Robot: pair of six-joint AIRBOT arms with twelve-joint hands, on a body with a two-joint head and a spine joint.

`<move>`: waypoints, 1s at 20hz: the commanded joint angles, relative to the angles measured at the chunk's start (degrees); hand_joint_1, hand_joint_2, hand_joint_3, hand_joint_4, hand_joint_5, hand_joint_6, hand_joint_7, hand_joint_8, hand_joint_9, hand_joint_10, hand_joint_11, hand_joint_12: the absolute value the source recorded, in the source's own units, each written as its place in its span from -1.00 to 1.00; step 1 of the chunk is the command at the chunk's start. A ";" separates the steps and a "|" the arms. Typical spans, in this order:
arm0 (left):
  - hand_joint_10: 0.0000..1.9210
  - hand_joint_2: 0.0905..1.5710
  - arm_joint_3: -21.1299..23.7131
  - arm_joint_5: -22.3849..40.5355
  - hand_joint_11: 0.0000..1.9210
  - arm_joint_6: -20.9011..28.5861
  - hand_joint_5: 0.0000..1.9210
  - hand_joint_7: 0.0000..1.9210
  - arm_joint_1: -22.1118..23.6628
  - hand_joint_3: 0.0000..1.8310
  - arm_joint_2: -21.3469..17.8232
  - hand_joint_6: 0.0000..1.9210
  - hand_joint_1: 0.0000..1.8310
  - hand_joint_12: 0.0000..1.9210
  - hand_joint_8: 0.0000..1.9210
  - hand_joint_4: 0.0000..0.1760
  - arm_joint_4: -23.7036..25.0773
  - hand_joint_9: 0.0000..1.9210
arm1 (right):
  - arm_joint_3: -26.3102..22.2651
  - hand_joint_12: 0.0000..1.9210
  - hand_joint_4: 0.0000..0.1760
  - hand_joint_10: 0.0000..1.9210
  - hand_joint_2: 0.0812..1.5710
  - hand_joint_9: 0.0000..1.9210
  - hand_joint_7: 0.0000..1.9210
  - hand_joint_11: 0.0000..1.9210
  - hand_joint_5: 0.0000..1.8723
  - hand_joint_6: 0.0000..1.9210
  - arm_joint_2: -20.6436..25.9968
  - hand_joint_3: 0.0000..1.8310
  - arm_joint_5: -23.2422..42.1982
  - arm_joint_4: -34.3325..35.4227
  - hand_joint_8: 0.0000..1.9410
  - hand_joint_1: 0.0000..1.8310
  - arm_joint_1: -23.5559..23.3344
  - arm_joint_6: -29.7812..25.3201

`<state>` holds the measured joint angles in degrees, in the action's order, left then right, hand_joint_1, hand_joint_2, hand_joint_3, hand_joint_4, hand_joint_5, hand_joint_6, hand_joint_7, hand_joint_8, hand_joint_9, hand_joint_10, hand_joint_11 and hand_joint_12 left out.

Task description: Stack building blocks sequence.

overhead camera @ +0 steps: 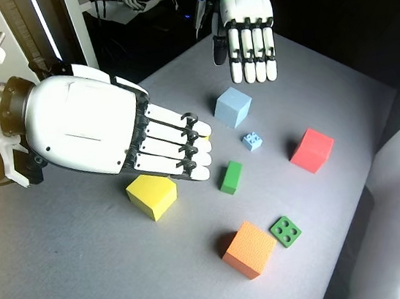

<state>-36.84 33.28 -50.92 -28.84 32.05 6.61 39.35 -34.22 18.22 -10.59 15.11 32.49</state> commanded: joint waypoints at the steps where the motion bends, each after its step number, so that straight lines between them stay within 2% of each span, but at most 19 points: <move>1: -1.00 0.09 0.16 3.63 -1.00 -1.79 -1.00 -0.97 0.54 -1.00 -0.12 -1.00 0.38 -0.72 -1.00 -1.00 -2.37 -0.97 | 0.04 -0.74 -1.00 -0.99 0.69 -0.92 -0.89 -1.00 -0.90 -0.99 0.47 -1.00 8.43 4.09 -1.00 -0.97 0.13 1.93; 3: -1.00 0.08 0.66 2.25 -1.00 -7.85 -1.00 -0.98 0.28 -1.00 0.46 -1.00 0.46 -0.78 -1.00 -1.00 -9.84 -0.98 | 0.05 -0.86 -1.00 -1.00 0.71 -0.93 -0.90 -1.00 -0.92 -1.00 0.21 -1.00 9.22 11.13 -1.00 -0.96 0.77 6.10; 4: -1.00 0.09 0.77 1.56 -1.00 -10.26 -1.00 -0.99 0.15 -1.00 0.83 -1.00 0.47 -0.82 -1.00 -1.00 -13.16 -1.00 | 0.05 -0.92 -1.00 -1.00 0.71 -0.94 -0.92 -1.00 -0.94 -1.00 0.09 -1.00 9.19 12.39 -1.00 -0.92 0.81 6.81; 6: -1.00 0.09 1.76 -0.04 -1.00 -18.85 -1.00 -0.98 0.12 -1.00 1.32 -1.00 0.52 -0.87 -1.00 -1.00 -23.89 -1.00 | 0.03 -0.66 -1.00 -0.99 0.70 -0.88 -0.88 -1.00 -0.89 -0.99 -0.22 -1.00 8.59 12.49 -1.00 -0.85 0.89 6.83; 7: -1.00 0.10 2.50 0.03 -1.00 -24.74 -1.00 -0.98 0.09 -1.00 1.87 -1.00 0.52 -0.89 -1.00 -1.00 -30.77 -1.00 | 0.03 -0.64 -1.00 -1.00 0.70 -0.88 -0.88 -1.00 -0.89 -1.00 -0.27 -1.00 8.33 12.49 -1.00 -0.83 0.99 6.83; 8: -1.00 0.08 3.26 0.77 -1.00 -30.51 -1.00 -0.98 0.11 -1.00 2.77 -1.00 0.48 -0.90 -1.00 -1.00 -37.75 -1.00 | 0.03 -0.69 -1.00 -1.00 0.71 -0.90 -0.91 -1.00 -0.90 -1.00 -0.28 -1.00 8.33 12.62 -1.00 -0.82 1.09 6.83; 10: -1.00 0.06 3.90 1.50 -1.00 -37.63 -0.98 -0.97 0.60 -1.00 4.33 -1.00 0.48 -0.74 -1.00 -1.00 -46.07 -0.99 | 0.03 -0.69 -1.00 -0.99 0.71 -0.89 -0.90 -1.00 -0.89 -1.00 -0.29 -1.00 8.33 12.78 -0.99 -0.76 1.16 6.83; 13: -1.00 0.09 4.30 1.62 -1.00 -48.14 -0.99 -0.96 2.31 -1.00 7.04 -1.00 0.49 -0.70 -1.00 -1.00 -57.11 -0.97 | 0.03 -0.63 -1.00 -0.99 0.70 -0.88 -0.88 -1.00 -0.88 -1.00 -0.29 -1.00 8.33 12.77 -1.00 -0.72 1.24 6.90; 14: -1.00 0.09 4.40 1.63 -1.00 -52.63 -1.00 -0.98 3.18 -1.00 8.01 -1.00 0.46 -0.75 -1.00 -1.00 -61.92 -0.99 | 0.03 -0.62 -1.00 -1.00 0.70 -0.88 -0.89 -1.00 -0.88 -1.00 -0.29 -1.00 8.33 12.77 -1.00 -0.73 1.28 7.15; 16: -1.00 0.10 4.38 2.14 -1.00 -58.73 -1.00 -0.98 4.47 -0.99 9.63 -1.00 0.48 -0.79 -1.00 -1.00 -67.83 -1.00 | 0.03 -0.72 -1.00 -1.00 0.71 -0.91 -0.91 -1.00 -0.90 -1.00 -0.29 -1.00 8.33 12.77 -1.00 -0.76 1.30 7.44; 18: -0.99 0.10 4.15 3.30 -1.00 -61.14 -0.99 -0.97 4.79 -1.00 11.28 -1.00 0.48 -0.75 -1.00 -1.00 -70.96 -0.98 | 0.02 -0.66 -1.00 -0.99 0.70 -0.87 -0.88 -1.00 -0.88 -1.00 -0.28 -1.00 8.33 12.77 -0.99 -0.72 1.31 7.44; 19: -1.00 0.10 3.98 3.77 -1.00 -61.64 -0.99 -0.97 4.78 -1.00 12.05 -1.00 0.45 -0.73 -1.00 -1.00 -71.76 -0.98 | 0.02 -0.72 -1.00 -1.00 0.71 -0.89 -0.90 -1.00 -0.90 -1.00 -0.28 -1.00 8.33 12.77 -1.00 -0.75 1.31 7.44; 20: -0.99 0.09 3.56 4.08 -1.00 -62.51 -0.98 -0.97 4.74 -1.00 13.04 -1.00 0.44 -0.69 -1.00 -1.00 -73.13 -0.96 | 0.02 -0.68 -1.00 -1.00 0.69 -0.89 -0.88 -1.00 -0.88 -0.99 -0.27 -1.00 8.35 12.77 -0.99 -0.72 1.31 7.44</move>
<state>-33.32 33.74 -113.19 -24.58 45.98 -68.64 39.40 -35.18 19.94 1.85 16.69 40.03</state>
